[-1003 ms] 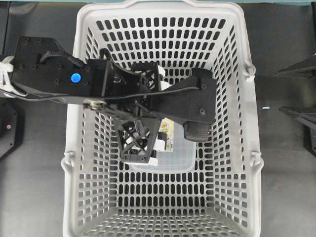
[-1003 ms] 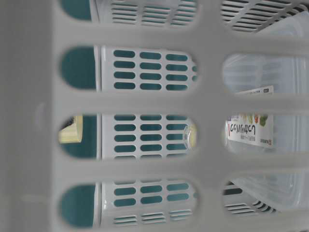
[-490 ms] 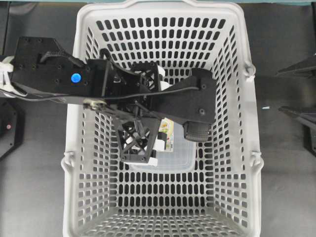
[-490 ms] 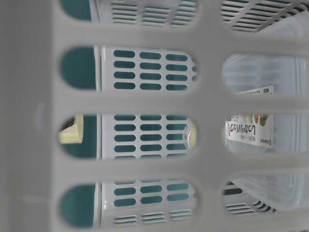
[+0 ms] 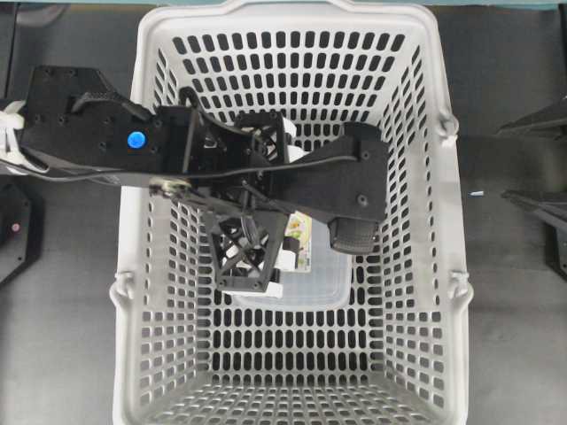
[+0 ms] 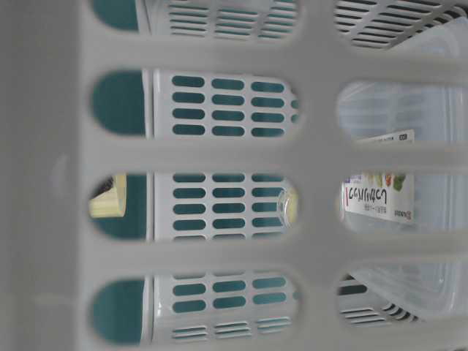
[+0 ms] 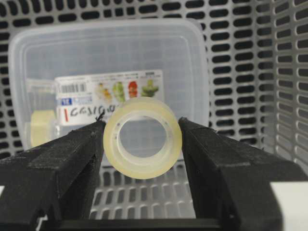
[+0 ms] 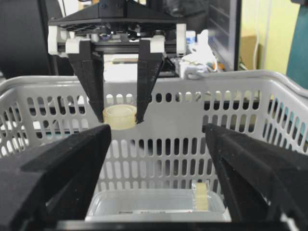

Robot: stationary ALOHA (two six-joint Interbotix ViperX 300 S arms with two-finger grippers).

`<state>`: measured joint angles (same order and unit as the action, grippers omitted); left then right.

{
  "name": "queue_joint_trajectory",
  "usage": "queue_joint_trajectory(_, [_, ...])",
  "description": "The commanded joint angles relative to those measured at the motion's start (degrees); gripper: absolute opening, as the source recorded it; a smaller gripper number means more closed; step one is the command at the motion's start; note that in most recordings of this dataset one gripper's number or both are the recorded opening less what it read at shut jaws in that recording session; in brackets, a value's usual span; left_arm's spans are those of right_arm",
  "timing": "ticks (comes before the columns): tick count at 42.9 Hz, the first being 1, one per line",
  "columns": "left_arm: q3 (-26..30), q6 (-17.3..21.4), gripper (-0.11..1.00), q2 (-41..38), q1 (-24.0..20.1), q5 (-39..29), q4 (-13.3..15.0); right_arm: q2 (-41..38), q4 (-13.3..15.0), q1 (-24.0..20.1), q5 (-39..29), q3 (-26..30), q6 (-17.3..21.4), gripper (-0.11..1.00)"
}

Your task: Pick up the cellophane tape from the shopping basket with the left arm.

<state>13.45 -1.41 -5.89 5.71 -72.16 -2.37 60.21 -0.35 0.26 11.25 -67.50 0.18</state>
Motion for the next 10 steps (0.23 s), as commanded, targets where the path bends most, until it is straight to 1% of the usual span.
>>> queue_joint_trajectory(1, [0.5, -0.1, 0.5, 1.8, -0.2, 0.3, -0.2, -0.2, -0.1, 0.1, 0.7, 0.6, 0.0, 0.77])
queue_joint_trajectory(10, [0.4, -0.1, 0.5, 1.8, -0.4, 0.3, -0.2, 0.2, -0.1, -0.7, 0.4, 0.4, 0.1, 0.77])
